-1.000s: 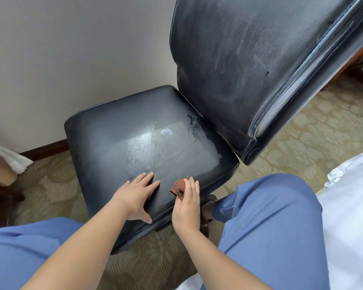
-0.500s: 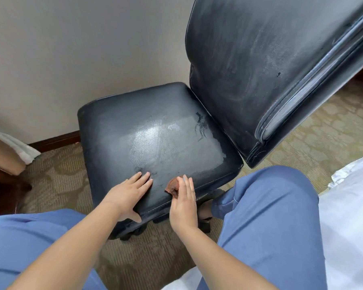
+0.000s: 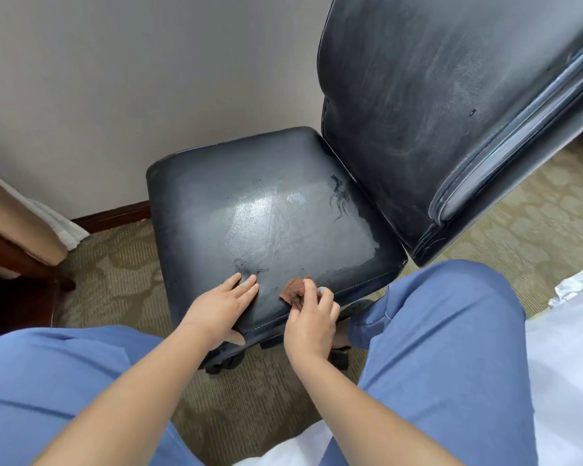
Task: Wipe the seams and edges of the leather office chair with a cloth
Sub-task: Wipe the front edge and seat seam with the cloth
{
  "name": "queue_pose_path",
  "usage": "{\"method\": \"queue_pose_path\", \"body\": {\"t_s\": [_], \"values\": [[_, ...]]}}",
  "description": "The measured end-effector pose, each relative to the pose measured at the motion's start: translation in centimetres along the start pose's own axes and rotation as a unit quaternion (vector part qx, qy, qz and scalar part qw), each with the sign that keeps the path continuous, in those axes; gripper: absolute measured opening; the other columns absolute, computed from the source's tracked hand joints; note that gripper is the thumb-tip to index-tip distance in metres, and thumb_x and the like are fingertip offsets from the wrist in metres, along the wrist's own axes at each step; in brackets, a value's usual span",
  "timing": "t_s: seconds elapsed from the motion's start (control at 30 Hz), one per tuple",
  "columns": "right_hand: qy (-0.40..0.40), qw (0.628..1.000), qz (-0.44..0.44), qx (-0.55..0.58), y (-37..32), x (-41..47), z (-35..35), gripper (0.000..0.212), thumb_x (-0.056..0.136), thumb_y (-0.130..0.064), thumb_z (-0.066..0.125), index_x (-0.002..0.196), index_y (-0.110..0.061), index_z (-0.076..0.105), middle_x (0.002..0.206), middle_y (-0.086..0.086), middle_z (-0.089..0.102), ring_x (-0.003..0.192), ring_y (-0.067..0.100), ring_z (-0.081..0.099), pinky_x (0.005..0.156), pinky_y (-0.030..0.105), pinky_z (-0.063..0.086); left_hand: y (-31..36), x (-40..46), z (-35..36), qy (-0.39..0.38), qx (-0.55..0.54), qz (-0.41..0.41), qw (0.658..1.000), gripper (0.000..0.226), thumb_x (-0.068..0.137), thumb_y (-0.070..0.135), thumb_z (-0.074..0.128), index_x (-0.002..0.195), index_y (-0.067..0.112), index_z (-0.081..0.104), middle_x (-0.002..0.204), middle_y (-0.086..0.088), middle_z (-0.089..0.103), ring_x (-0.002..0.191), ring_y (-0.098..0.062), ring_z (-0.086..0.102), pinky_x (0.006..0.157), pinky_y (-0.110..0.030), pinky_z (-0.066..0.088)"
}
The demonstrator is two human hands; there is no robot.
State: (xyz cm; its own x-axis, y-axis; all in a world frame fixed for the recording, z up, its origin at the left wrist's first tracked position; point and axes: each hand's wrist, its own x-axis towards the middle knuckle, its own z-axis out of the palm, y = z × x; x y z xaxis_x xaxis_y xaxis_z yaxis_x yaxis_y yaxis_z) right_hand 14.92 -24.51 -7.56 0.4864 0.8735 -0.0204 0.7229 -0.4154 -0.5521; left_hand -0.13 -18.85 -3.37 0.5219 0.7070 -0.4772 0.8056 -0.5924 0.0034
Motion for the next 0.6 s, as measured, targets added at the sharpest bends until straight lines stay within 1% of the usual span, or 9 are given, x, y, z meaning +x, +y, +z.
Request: {"method": "queue_pose_path", "body": {"t_s": [0.07, 0.13, 0.2, 0.27, 0.33, 0.47, 0.5, 0.53, 0.6], "values": [[0.011, 1.000, -0.027, 0.004, -0.3, -0.6, 0.1, 0.050, 0.080, -0.007, 0.063, 0.128, -0.019, 0.053, 0.122, 0.008, 0.050, 0.102, 0.028, 0.046, 0.087, 0.038, 0.046, -0.2, -0.1, 0.1, 0.004, -0.013, 0.000, 1.000, 0.105, 0.084, 0.053, 0.065, 0.154, 0.018, -0.004, 0.162, 0.007, -0.012, 0.149, -0.017, -0.007, 0.117, -0.030, 0.024], [0.005, 0.998, -0.070, -0.001, -0.7, -1.9, 0.6, 0.053, 0.071, -0.007, 0.071, 0.120, -0.018, 0.058, 0.113, 0.008, 0.055, 0.092, 0.029, 0.052, 0.078, 0.038, 0.052, -0.6, -0.3, 0.4, 0.004, -0.012, 0.003, 1.000, 0.110, 0.080, 0.057, 0.066, 0.154, 0.016, -0.005, 0.161, 0.005, -0.013, 0.149, -0.017, -0.009, 0.120, -0.030, 0.016], [-0.016, 0.993, -0.118, -0.019, -1.1, -3.1, 1.0, 0.058, 0.061, -0.011, 0.079, 0.115, -0.021, 0.059, 0.108, 0.004, 0.057, 0.086, 0.026, 0.055, 0.070, 0.033, 0.053, -1.1, -0.7, 0.6, -0.002, 0.009, 0.008, 1.000, 0.115, 0.077, 0.060, 0.068, 0.154, 0.015, -0.006, 0.161, 0.004, -0.015, 0.149, -0.018, -0.010, 0.121, -0.031, 0.008], [-0.043, 0.987, -0.151, -0.033, -1.4, -4.0, 1.3, 0.065, 0.054, -0.017, 0.083, 0.114, -0.024, 0.058, 0.106, 0.001, 0.057, 0.084, 0.023, 0.055, 0.065, 0.030, 0.054, -1.7, -1.2, 0.8, -0.010, 0.034, 0.002, 0.999, 0.119, 0.075, 0.057, 0.071, 0.154, 0.019, -0.009, 0.160, 0.004, -0.019, 0.149, -0.017, -0.012, 0.120, -0.037, 0.008], [-0.056, 0.984, -0.166, -0.041, -1.6, -4.2, 1.4, 0.068, 0.052, -0.019, 0.084, 0.114, -0.026, 0.058, 0.104, -0.001, 0.057, 0.083, 0.022, 0.056, 0.060, 0.030, 0.054, -1.9, -1.8, 1.0, -0.023, 0.055, -0.017, 0.998, 0.120, 0.075, 0.047, 0.074, 0.153, 0.022, -0.014, 0.159, 0.005, -0.023, 0.148, -0.017, -0.014, 0.118, -0.042, 0.014], [-0.049, 0.988, -0.143, -0.045, -1.6, -3.2, 0.9, 0.061, 0.056, -0.017, 0.083, 0.112, -0.025, 0.061, 0.102, 0.000, 0.059, 0.084, 0.023, 0.058, 0.059, 0.031, 0.052, -2.0, -2.1, 1.0, -0.041, 0.076, -0.032, 0.996, 0.122, 0.076, 0.027, 0.075, 0.151, 0.023, -0.020, 0.158, 0.001, -0.028, 0.148, -0.021, -0.016, 0.117, -0.042, 0.019], [-0.038, 0.990, -0.125, -0.046, -1.4, -2.7, 0.6, 0.059, 0.061, -0.015, 0.080, 0.116, -0.025, 0.060, 0.105, 0.000, 0.058, 0.088, 0.025, 0.057, 0.061, 0.033, 0.052, -2.1, -2.1, 1.0, -0.041, 0.078, -0.032, 0.996, 0.120, 0.077, 0.024, 0.074, 0.150, 0.022, -0.021, 0.158, 0.002, -0.027, 0.148, -0.021, -0.016, 0.117, -0.041, 0.020], [-0.037, 0.993, -0.101, -0.052, -1.1, -2.2, 0.1, 0.057, 0.069, -0.015, 0.074, 0.122, -0.025, 0.056, 0.112, 0.000, 0.055, 0.095, 0.026, 0.054, 0.067, 0.035, 0.051, -2.0, -2.1, 0.9, -0.042, 0.078, -0.031, 0.996, 0.119, 0.077, 0.022, 0.074, 0.150, 0.022, -0.021, 0.158, 0.002, -0.026, 0.148, -0.021, -0.015, 0.117, -0.039, 0.021], [-0.070, 0.994, -0.055, -0.061, -0.4, -0.8, -0.8, 0.054, 0.085, -0.017, 0.059, 0.135, -0.028, 0.042, 0.126, -0.001, 0.045, 0.110, 0.024, 0.044, 0.080, 0.036, 0.048, -2.0, -2.3, 0.8, -0.044, 0.077, -0.033, 0.996, 0.120, 0.077, 0.021, 0.075, 0.151, 0.023, -0.019, 0.159, 0.004, -0.025, 0.149, -0.020, -0.013, 0.116, -0.035, 0.023]]}}
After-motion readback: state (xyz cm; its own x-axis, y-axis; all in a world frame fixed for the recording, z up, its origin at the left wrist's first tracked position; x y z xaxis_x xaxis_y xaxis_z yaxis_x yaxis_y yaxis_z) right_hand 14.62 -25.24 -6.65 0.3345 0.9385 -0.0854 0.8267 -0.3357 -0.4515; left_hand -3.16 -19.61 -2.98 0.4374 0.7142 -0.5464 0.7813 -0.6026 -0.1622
